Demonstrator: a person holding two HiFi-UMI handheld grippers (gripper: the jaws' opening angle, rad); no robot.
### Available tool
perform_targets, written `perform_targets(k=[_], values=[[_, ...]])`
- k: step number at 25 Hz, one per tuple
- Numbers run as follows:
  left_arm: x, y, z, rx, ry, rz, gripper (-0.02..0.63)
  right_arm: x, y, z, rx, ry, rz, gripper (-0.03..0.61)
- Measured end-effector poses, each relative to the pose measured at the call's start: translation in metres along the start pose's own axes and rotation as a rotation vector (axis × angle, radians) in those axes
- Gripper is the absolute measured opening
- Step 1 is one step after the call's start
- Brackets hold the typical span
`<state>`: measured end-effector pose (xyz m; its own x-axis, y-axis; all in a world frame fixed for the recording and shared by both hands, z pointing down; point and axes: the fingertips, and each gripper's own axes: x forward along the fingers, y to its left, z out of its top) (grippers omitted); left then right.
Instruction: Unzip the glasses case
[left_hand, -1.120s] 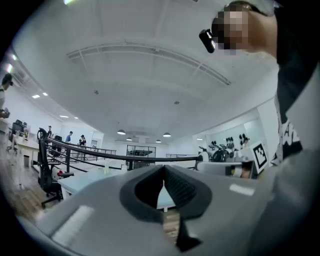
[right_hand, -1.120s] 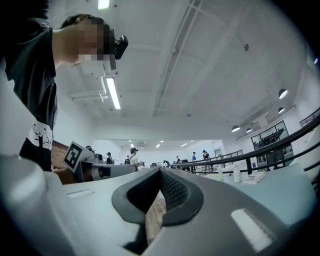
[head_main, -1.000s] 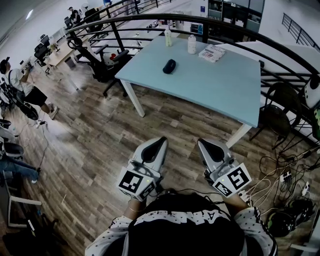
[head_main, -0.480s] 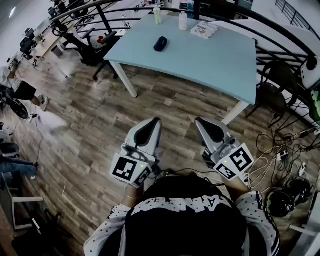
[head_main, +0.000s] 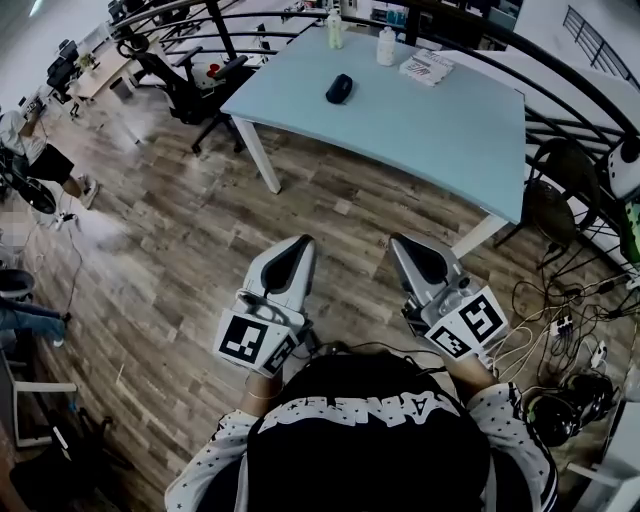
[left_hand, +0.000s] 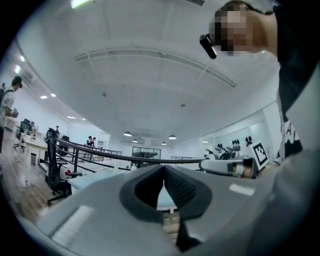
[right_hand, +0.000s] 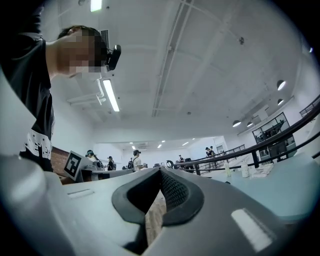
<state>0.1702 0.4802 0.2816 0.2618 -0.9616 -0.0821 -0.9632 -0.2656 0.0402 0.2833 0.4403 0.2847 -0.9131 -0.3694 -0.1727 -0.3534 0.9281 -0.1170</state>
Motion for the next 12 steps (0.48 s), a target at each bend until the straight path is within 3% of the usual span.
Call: perform_targets(k=[12], values=[[-0.033,0.065,0.000,-0.016,-0.016,0.073,0.000,0.053,0.029,-0.014,-0.018,0.028,0.040,-0.005]])
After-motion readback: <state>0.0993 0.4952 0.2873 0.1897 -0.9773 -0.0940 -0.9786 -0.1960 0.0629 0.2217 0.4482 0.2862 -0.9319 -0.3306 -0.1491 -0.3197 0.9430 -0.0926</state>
